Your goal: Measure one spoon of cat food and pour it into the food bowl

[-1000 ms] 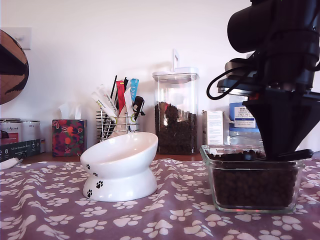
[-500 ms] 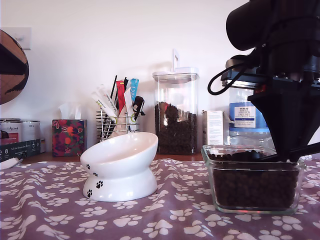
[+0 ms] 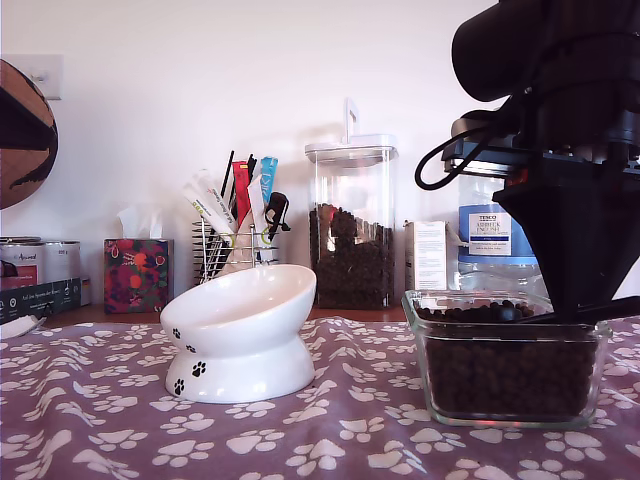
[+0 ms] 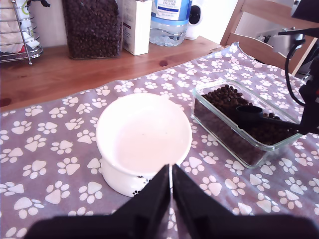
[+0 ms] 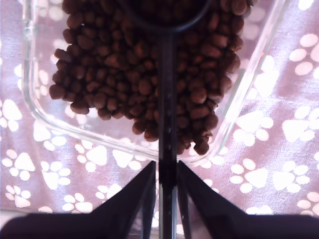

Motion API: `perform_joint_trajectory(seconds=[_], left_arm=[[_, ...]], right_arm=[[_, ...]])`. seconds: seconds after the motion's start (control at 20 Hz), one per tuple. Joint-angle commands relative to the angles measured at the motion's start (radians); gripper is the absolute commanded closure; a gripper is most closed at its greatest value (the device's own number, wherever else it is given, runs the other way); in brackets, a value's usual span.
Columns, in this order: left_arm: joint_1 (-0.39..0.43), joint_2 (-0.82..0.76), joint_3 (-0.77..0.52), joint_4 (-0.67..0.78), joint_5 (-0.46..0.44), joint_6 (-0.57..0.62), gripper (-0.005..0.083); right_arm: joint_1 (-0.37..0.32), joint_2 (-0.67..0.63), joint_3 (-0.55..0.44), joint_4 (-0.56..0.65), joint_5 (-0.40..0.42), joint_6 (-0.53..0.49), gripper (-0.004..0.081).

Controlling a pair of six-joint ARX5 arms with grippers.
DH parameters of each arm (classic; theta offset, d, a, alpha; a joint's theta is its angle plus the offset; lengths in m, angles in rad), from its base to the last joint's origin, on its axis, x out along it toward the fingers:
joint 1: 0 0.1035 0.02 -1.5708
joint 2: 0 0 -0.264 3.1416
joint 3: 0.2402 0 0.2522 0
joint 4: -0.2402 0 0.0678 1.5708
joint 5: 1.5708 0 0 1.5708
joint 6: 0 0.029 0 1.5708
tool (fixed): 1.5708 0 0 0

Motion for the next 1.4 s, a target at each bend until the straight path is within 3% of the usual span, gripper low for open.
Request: perform_joint_trajectory(seconds=[0.0,0.45,0.55,0.65,0.8,1.1,1.35], left_arm=[[-0.002,0.002,-0.002,0.005,0.004,0.000,0.0794],[-0.002,0.002,-0.002,0.005,0.008,0.000,0.0794],[-0.002,0.002,-0.002,0.005,0.008,0.000,0.0794],[-0.002,0.003,-0.002,0.005,0.007,0.000,0.0794],[-0.002,0.004,-0.002,0.005,0.006,0.000,0.0794],[-0.002,0.005,-0.002,0.008,-0.009,0.001,0.0794],[-0.002,0.005,-0.002,0.008,-0.009,0.001,0.0794]], right_arm=[[0.005,0.012,0.002,0.001,-0.003,0.002,0.0656],[0.005,0.009,0.109,-0.061,0.010,-0.011,0.0590],[0.008,-0.011,0.111,-0.058,0.045,-0.017,0.0591],[0.025,-0.048,0.111,-0.035,0.137,-0.027,0.0594],[0.064,-0.146,0.111,0.066,0.259,-0.049,0.0597],[0.097,-0.340,0.092,0.243,0.397,-0.069,0.0634],[0.100,-0.530,-0.115,0.505,0.426,-0.111,0.0634]])
